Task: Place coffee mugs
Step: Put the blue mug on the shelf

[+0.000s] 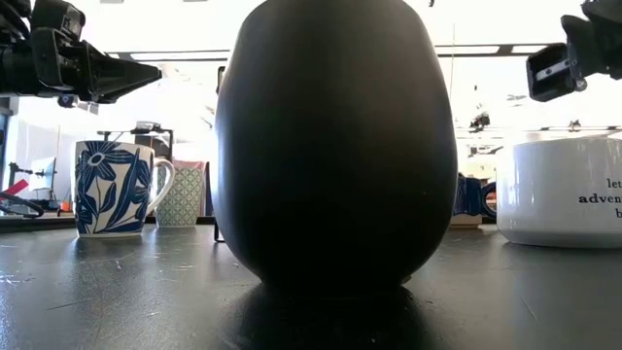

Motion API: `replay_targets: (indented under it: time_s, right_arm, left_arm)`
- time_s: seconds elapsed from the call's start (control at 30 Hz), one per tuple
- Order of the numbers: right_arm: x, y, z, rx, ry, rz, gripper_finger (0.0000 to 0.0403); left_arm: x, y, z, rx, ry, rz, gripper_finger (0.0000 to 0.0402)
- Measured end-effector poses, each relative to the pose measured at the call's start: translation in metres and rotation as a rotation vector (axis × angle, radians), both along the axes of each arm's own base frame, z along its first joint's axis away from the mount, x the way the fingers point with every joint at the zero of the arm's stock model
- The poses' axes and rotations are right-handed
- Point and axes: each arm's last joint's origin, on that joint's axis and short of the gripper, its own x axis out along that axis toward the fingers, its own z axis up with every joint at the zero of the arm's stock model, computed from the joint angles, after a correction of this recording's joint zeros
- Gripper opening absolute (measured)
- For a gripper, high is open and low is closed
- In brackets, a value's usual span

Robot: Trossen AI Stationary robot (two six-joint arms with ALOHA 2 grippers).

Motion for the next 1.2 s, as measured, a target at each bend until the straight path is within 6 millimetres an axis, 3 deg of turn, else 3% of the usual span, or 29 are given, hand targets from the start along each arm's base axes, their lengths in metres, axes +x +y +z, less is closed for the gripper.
replay_targets:
  time_s: [0.3,0.43,0.67,0.93,1.2]
  right_arm:
    - [-0.004,-0.002,0.022,0.101,-0.215,-0.002,0.0059]
    - [-0.007,-0.005,0.032,0.235,-0.270,-0.044,0.0059]
    - [0.003,-0.007,0.039,0.286,-0.040,-0.216,0.0059]
    - [0.012,-0.012,0.052,0.271,0.248,-0.599,0.0059]
    - [0.007,-0.021,0.073,0.250,0.416,-0.734,0.0059]
  left_arm:
    - [0.000,0.000,0.000,0.000,0.000,0.000,0.0100]
    - [0.000,0.000,0.000,0.000,0.000,0.000,0.0100]
    - [0.000,0.000,0.000,0.000,0.000,0.000,0.0100]
    - [0.000,0.000,0.000,0.000,0.000,0.000,0.0100]
    - [0.000,0.000,0.000,0.000,0.000,0.000,0.0100]
